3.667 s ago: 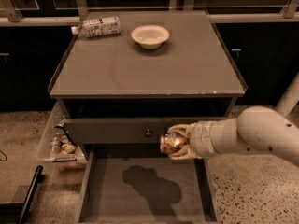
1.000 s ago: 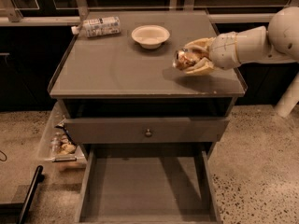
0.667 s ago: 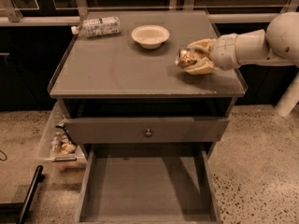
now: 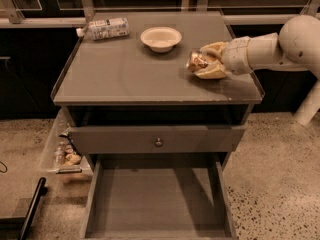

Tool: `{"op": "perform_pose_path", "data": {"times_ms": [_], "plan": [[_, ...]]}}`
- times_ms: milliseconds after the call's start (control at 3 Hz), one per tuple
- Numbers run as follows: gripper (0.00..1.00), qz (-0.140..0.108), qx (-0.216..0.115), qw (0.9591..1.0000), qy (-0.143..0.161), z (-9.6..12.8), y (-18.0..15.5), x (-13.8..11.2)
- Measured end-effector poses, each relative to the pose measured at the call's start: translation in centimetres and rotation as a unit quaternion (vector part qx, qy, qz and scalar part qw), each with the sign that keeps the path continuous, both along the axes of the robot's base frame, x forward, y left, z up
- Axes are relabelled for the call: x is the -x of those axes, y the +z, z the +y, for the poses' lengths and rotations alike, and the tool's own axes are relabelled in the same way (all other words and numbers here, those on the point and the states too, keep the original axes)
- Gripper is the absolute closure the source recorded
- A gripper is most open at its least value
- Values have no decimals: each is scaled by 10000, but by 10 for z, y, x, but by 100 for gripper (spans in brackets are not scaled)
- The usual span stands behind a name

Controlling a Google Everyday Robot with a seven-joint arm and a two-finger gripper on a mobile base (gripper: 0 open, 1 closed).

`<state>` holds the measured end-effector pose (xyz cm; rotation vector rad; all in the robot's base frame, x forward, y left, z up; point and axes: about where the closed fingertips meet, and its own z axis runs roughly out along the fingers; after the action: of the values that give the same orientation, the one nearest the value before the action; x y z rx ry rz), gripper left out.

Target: Pick orange can from middle drawer and place on counter

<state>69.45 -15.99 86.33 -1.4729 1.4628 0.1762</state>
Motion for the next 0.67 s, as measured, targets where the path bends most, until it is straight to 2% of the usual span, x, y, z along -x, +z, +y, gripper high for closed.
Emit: {"op": "perform_pose_path", "data": {"times_ms": [667], "plan": [[15, 0, 0, 10000, 0, 0, 0, 0]]}}
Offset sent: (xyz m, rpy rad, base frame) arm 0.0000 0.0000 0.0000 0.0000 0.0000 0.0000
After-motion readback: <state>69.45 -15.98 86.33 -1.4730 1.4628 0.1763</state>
